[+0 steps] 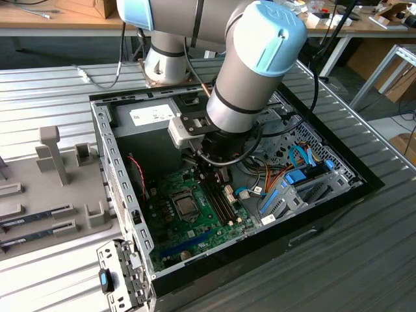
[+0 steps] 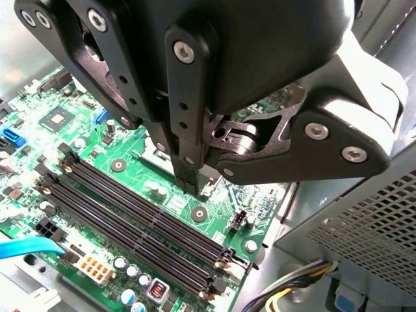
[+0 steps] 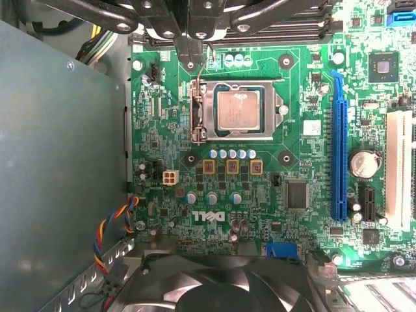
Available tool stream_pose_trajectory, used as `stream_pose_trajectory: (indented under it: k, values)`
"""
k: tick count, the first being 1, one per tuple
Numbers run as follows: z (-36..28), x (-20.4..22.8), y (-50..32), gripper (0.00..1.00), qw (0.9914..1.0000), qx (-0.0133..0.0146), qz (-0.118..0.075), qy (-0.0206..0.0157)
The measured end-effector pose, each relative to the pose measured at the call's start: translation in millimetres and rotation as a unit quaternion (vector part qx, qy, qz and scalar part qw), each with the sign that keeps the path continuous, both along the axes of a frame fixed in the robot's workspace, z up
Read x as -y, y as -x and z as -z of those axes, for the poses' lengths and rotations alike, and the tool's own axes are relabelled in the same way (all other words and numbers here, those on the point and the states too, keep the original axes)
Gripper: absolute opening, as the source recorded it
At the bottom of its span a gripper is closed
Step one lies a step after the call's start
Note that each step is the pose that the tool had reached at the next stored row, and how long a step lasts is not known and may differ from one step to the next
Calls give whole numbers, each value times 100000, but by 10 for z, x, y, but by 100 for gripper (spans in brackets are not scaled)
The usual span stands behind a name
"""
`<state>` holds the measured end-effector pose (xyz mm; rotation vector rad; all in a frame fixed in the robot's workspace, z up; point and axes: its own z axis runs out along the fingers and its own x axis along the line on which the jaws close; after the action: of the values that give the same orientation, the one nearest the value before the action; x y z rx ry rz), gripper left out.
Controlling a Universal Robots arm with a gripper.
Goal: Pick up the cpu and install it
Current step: 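Install the first cpu locking lever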
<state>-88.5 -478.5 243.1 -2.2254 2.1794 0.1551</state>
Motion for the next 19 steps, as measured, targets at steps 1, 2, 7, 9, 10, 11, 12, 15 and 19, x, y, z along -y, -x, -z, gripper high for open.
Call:
stream_pose_trajectory:
  k: [1, 2, 7, 9, 10, 11, 12, 15, 19]
  values:
    - [0, 5, 2, 11, 100000, -2, 3, 4]
    - [0, 19, 1, 11, 100000, -2, 4, 0]
    - [0, 83, 1, 11, 100000, 1, 7, 0]
    - [0, 99, 1, 11, 100000, 1, 5, -2]
    - [0, 103, 1, 11, 100000, -1, 3, 1]
    - [0, 110, 0, 11, 100000, 1, 1, -1]
    - [0, 117, 0, 11, 100000, -2, -1, 1]
    - [0, 140, 1, 11, 100000, 0, 3, -3]
    - [0, 168, 0, 11, 100000, 1, 1, -2]
